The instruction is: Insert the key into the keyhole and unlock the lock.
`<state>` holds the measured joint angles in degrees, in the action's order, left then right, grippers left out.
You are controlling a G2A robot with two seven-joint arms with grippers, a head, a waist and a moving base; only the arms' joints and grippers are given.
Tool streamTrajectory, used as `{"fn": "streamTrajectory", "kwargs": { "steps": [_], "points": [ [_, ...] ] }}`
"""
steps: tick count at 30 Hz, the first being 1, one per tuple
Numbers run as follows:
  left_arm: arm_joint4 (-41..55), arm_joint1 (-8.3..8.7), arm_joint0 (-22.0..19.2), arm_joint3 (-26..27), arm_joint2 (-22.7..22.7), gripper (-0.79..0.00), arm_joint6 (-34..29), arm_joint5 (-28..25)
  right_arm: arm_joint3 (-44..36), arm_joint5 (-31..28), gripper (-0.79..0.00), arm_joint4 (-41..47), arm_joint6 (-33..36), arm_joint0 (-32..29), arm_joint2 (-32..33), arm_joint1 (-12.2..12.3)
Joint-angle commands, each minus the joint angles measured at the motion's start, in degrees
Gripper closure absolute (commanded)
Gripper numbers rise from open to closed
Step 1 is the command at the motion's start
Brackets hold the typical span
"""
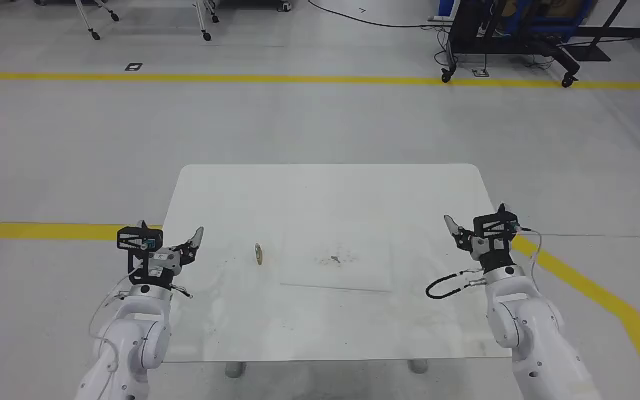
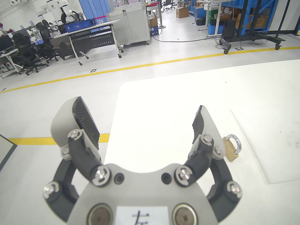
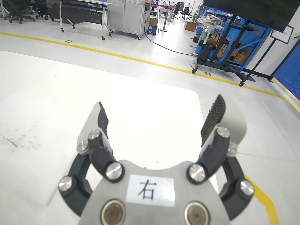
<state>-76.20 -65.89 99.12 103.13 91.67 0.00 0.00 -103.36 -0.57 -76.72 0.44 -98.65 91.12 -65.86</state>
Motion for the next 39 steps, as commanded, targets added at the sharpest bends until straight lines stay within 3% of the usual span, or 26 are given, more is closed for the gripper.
{"fn": "streamTrajectory", "kwargs": {
  "steps": [1, 9, 16, 19, 25, 27, 31, 38, 39],
  "points": [
    [0.0, 0.0, 0.0, 0.0, 0.0, -0.785, 0.0, 0.0, 0.1, -4.5, -0.785, -1.9, 1.8, 2.5, -2.7, 0.0],
    [0.0, 0.0, 0.0, 0.0, 0.0, -0.785, 0.0, 0.0, 6.5, -21.5, -0.785, 0.0, 3.2, 14.9, -14.4, -0.8],
    [0.0, 0.0, 0.0, 0.0, 0.0, -0.785, 0.0, 0.0, 20.0, -48.9, -0.785, 4.6, 5.3, 28.5, -24.2, -1.4],
    [0.0, 0.0, 0.0, 0.0, 0.0, -0.785, 0.0, 0.0, 28.4, -56.3, -0.785, 6.4, 8.4, 34.8, -28.9, -2.2],
    [0.0, 0.0, 0.0, 0.0, 0.0, -0.785, 0.0, 0.0, 41.7, -57.3, -0.723, 8.4, 15.4, 44.0, -37.9, -4.7],
    [0.0, 0.0, 0.0, 0.0, 0.0, -0.785, 0.0, 0.0, 44.2, -54.8, -0.686, 7.5, 17.3, 45.9, -39.8, -5.4],
    [0.0, 0.0, 0.0, 0.0, 0.0, -0.785, 0.0, 0.0, 47.4, -51.1, -0.514, 7.4, 17.5, 48.0, -42.6, -6.8],
    [0.0, 0.0, 0.0, 0.0, 0.0, -0.785, 0.0, 0.0, 51.3, -49.6, -0.243, 6.2, 16.3, 50.1, -45.9, -8.3],
    [0.0, 0.0, 0.0, 0.0, 0.0, -0.785, 0.0, 0.0, 51.7, -49.3, -0.148, 6.1, 16.0, 50.3, -46.2, -8.4]
  ]
}}
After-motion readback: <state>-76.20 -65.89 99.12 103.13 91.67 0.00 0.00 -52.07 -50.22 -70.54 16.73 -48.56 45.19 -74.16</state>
